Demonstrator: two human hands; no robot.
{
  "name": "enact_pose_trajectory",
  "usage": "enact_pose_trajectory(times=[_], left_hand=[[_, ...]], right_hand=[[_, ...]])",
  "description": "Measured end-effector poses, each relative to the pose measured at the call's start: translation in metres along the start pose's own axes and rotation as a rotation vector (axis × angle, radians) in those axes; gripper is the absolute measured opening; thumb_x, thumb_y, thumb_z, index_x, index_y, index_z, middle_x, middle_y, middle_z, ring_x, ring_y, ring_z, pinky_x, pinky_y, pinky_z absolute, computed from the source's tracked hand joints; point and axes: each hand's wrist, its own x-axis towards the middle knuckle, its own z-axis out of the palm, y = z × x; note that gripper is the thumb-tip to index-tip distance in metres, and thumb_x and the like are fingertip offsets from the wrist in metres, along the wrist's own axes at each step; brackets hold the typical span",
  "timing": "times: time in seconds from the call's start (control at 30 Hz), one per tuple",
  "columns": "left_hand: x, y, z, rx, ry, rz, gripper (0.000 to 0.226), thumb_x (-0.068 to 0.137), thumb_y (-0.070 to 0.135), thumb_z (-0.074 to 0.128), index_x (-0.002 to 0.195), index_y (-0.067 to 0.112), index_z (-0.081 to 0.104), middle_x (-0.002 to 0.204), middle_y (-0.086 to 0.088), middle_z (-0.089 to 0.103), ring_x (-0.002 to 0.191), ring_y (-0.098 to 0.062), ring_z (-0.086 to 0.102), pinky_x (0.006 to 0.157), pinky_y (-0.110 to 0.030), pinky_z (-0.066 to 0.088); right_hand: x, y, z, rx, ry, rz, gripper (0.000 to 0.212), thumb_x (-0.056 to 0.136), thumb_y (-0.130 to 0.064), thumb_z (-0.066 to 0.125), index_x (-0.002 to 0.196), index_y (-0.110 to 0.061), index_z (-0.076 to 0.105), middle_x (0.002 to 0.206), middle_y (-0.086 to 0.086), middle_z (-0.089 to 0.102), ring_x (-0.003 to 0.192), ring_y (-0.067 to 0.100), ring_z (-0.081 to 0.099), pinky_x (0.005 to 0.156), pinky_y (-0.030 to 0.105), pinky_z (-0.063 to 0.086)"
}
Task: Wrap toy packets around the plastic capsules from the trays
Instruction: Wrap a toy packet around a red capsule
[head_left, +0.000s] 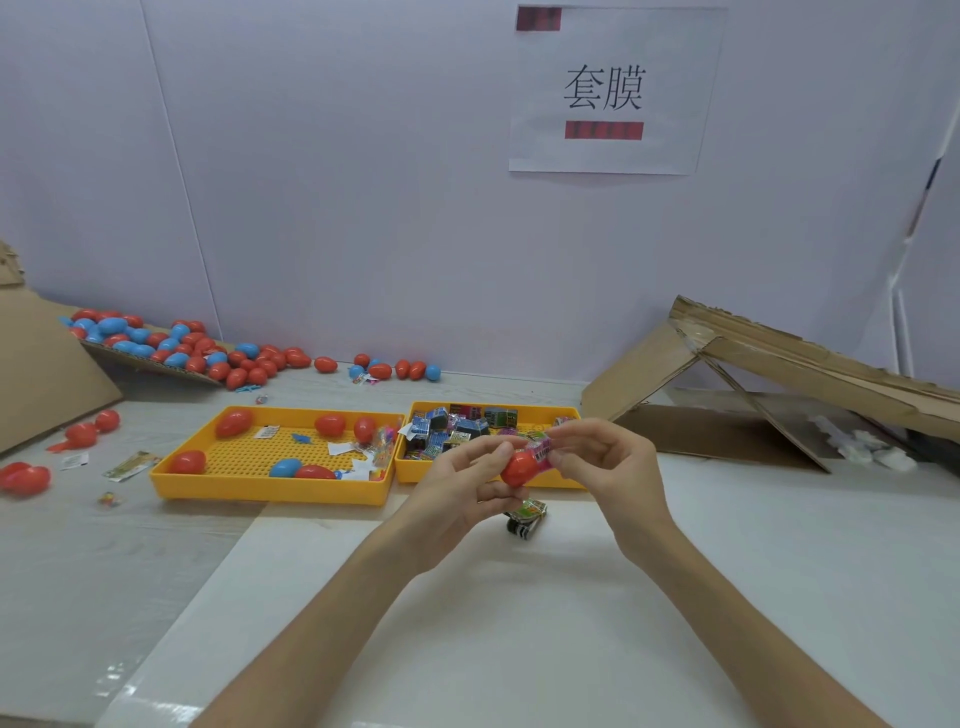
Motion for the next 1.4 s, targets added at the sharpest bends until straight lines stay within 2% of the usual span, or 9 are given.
enact_pose_trajectory(times=[0.3, 0.47, 0.63, 0.77, 0.9, 1.03, 1.17, 1.3, 1.4], left_hand=[[-0.001, 0.000, 0.000, 0.040, 0.015, 0.022, 0.024, 0.092, 0.027, 0.064, 0.108, 0.012, 0.075, 0.088, -0.008, 0.072, 0.080, -0.023, 0.068, 0.074, -0.028, 0.059], [0.002, -0.002, -0.002, 0.093, 0.064, 0.046, 0.028, 0.098, 0.020, 0.061, 0.118, 0.001, 0.066, 0.083, -0.010, 0.071, 0.077, -0.024, 0.070, 0.072, -0.028, 0.059], [0.004, -0.003, -0.003, 0.104, 0.089, 0.067, 0.026, 0.098, 0.018, 0.062, 0.115, 0.000, 0.066, 0.083, -0.011, 0.071, 0.074, -0.023, 0.070, 0.074, -0.030, 0.061], [0.004, -0.005, -0.003, 0.123, 0.099, 0.086, 0.022, 0.098, 0.016, 0.061, 0.111, 0.000, 0.068, 0.082, -0.011, 0.072, 0.071, -0.021, 0.069, 0.072, -0.028, 0.060], [0.006, -0.006, -0.004, 0.176, 0.130, 0.121, 0.020, 0.097, 0.017, 0.063, 0.108, 0.002, 0.069, 0.081, -0.008, 0.073, 0.071, -0.021, 0.070, 0.071, -0.028, 0.060], [0.007, -0.009, -0.004, 0.245, 0.160, 0.149, 0.017, 0.095, 0.020, 0.066, 0.103, 0.006, 0.071, 0.082, -0.006, 0.075, 0.070, -0.022, 0.071, 0.069, -0.028, 0.061], [0.009, -0.011, -0.004, 0.294, 0.179, 0.190, 0.014, 0.094, 0.020, 0.067, 0.098, 0.007, 0.072, 0.084, -0.009, 0.074, 0.069, -0.023, 0.071, 0.068, -0.030, 0.061], [0.010, -0.013, -0.003, 0.371, 0.209, 0.255, 0.012, 0.096, 0.018, 0.066, 0.095, 0.007, 0.072, 0.081, -0.004, 0.073, 0.070, -0.020, 0.072, 0.064, -0.026, 0.059], [0.010, -0.015, -0.003, 0.431, 0.243, 0.303, 0.012, 0.097, 0.017, 0.066, 0.094, 0.007, 0.072, 0.082, -0.001, 0.073, 0.072, -0.019, 0.073, 0.063, -0.024, 0.058]], right_hand=[[-0.001, 0.002, 0.002, -0.094, -0.008, -0.030, 0.039, 0.078, 0.008, 0.078, 0.083, -0.031, 0.077, 0.086, -0.001, 0.076, 0.084, 0.018, 0.072, 0.075, 0.026, 0.057], [-0.003, -0.001, 0.005, -0.052, -0.025, -0.001, 0.033, 0.080, 0.005, 0.078, 0.081, -0.028, 0.078, 0.086, 0.002, 0.076, 0.084, 0.017, 0.071, 0.076, 0.026, 0.057], [-0.003, -0.002, 0.006, 0.032, -0.034, 0.084, 0.026, 0.081, 0.000, 0.078, 0.080, -0.026, 0.078, 0.086, 0.006, 0.076, 0.088, 0.017, 0.071, 0.075, 0.021, 0.053], [-0.004, -0.002, 0.007, 0.101, -0.051, 0.155, 0.014, 0.073, -0.014, 0.080, 0.080, -0.026, 0.077, 0.085, 0.006, 0.076, 0.086, 0.017, 0.071, 0.077, 0.020, 0.051], [-0.004, 0.000, 0.007, 0.148, -0.071, 0.202, 0.012, 0.071, -0.018, 0.079, 0.080, -0.026, 0.077, 0.088, 0.006, 0.076, 0.089, 0.019, 0.072, 0.081, 0.028, 0.051], [-0.005, -0.001, 0.008, 0.075, -0.069, 0.191, 0.010, 0.073, -0.024, 0.080, 0.081, -0.028, 0.076, 0.088, 0.006, 0.077, 0.089, 0.016, 0.073, 0.075, 0.018, 0.051], [-0.004, 0.000, 0.008, 0.030, -0.051, 0.184, 0.016, 0.080, -0.013, 0.080, 0.080, -0.029, 0.075, 0.086, 0.007, 0.078, 0.086, 0.016, 0.073, 0.070, 0.015, 0.051], [-0.005, 0.000, 0.009, 0.074, -0.043, 0.203, 0.011, 0.073, -0.020, 0.082, 0.080, -0.024, 0.074, 0.087, 0.010, 0.078, 0.086, 0.021, 0.074, 0.069, 0.018, 0.052], [-0.005, 0.002, 0.010, 0.067, -0.048, 0.201, 0.012, 0.079, -0.012, 0.080, 0.082, -0.022, 0.074, 0.089, 0.011, 0.078, 0.088, 0.023, 0.075, 0.070, 0.020, 0.053]])
